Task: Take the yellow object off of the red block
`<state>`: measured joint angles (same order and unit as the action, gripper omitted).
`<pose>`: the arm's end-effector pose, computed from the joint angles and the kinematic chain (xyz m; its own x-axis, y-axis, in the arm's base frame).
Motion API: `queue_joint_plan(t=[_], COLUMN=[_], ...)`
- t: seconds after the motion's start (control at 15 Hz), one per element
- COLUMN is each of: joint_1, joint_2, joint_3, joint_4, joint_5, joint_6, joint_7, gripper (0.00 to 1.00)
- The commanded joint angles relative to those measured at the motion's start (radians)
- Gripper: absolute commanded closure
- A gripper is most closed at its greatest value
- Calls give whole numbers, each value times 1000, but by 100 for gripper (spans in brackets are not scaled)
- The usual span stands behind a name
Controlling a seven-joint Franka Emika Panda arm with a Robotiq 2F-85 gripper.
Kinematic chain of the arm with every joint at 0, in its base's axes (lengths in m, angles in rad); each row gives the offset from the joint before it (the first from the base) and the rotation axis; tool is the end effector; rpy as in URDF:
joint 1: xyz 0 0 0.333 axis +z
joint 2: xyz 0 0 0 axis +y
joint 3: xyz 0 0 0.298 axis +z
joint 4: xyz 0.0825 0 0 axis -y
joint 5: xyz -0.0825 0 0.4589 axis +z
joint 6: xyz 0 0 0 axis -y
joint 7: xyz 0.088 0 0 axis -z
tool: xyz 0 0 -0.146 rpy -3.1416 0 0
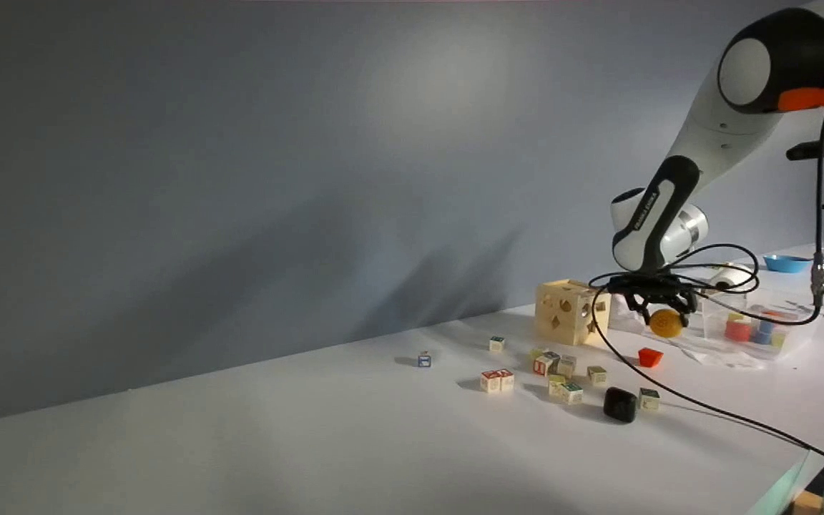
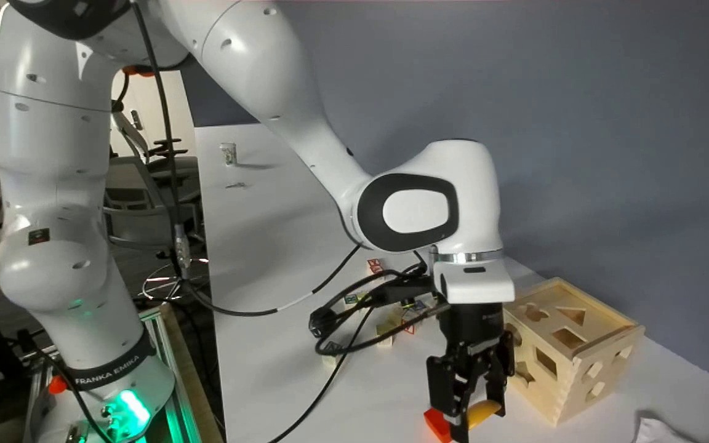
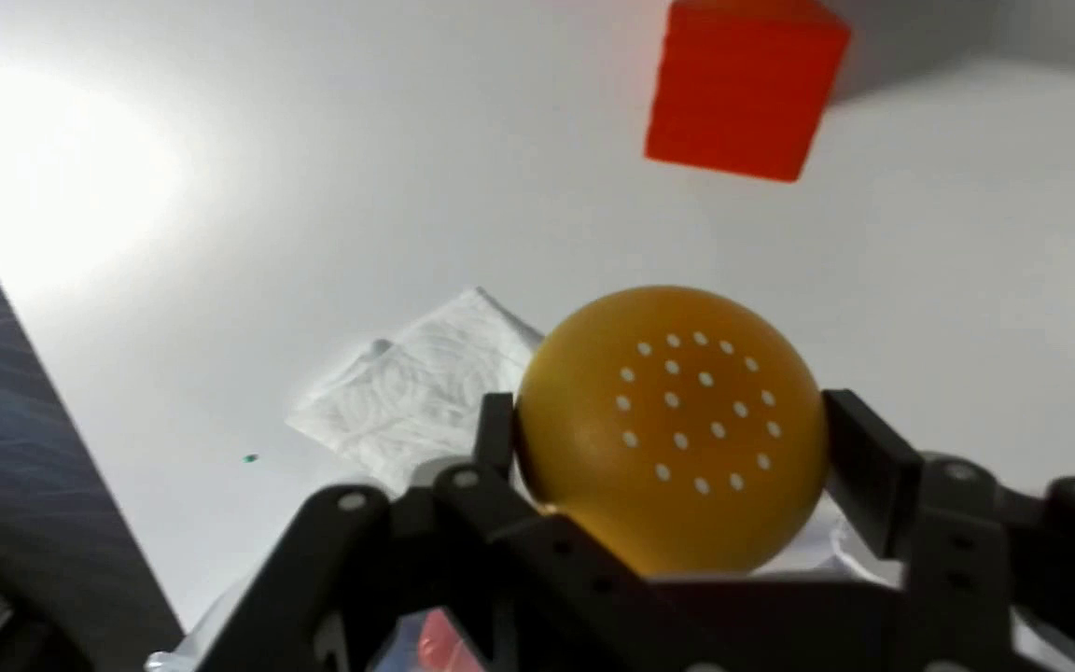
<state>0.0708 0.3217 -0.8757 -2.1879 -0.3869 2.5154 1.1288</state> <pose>0.4130 -0.4634 0.1968 0.0312 -0.9037 0.4271 -0.9774 0.0618 0.2023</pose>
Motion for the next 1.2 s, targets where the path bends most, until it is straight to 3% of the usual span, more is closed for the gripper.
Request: queue_joint_plan(t=[0.0,0.13,0.27,0.47,0.6,0.67,0.87,0.93,1.13], joint_1=[212,302,322,315,272,211,184,181,108], joint_2=[-32,-29,-35,-71,-125,-64,-98,-104,-28], joint_3=[-219,-303,-310,-280,-230,-171,-137,-135,-32], joint_4=[-106,-133,-144,-159,-171,-131,-136,-137,-102], joint_5=[-205,-312,-436,-577,-634,-617,-640,-640,-715], joint_6=[48,45,20,-29,-33,-43,-50,-50,-77], joint_7=[271,409,542,663,680,685,694,693,829], gripper=[45,45,45,45,45,20,20,45,45])
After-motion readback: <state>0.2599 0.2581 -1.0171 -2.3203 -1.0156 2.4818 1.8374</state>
